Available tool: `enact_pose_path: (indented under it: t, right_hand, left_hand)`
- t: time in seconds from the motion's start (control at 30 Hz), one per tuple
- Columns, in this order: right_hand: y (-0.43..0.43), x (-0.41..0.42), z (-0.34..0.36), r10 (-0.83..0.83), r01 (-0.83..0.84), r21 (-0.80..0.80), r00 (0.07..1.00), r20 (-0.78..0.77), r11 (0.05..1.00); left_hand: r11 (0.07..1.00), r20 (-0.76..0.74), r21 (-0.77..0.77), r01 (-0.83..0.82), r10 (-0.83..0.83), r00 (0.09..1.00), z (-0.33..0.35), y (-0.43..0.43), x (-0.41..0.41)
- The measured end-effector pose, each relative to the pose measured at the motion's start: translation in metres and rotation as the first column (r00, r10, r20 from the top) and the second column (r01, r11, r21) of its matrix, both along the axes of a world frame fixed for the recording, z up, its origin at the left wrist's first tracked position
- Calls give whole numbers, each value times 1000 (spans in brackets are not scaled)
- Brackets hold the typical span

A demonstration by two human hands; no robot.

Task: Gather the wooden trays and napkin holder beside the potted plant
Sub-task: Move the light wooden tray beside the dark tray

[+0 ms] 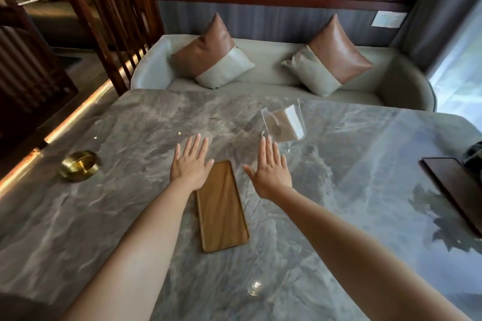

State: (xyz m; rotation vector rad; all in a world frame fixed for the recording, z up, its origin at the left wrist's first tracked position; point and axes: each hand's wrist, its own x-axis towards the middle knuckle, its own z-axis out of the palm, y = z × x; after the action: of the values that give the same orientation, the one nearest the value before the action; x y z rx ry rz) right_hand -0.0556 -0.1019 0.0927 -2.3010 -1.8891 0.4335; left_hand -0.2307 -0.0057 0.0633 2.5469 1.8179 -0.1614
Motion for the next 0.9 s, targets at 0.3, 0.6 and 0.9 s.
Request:
enact_pose_path:
  t: [0.3,0.6,0.9]
  right_hand:
    - [-26,-45,-57,-123,97,-205,985,-121,974]
    - [-51,-50,-87,-332,252,-391,931,-154,885]
    - [-52,-55,-98,-604,423,-498,744,-285,757]
  left_hand:
    - [983,-52,-179,-36,27,998,-49,12,-26]
    - [975,-77,-214,-54,38,996,-77,37,-16]
    - [961,-61,-274,-35,19,998,-86,56,-9]
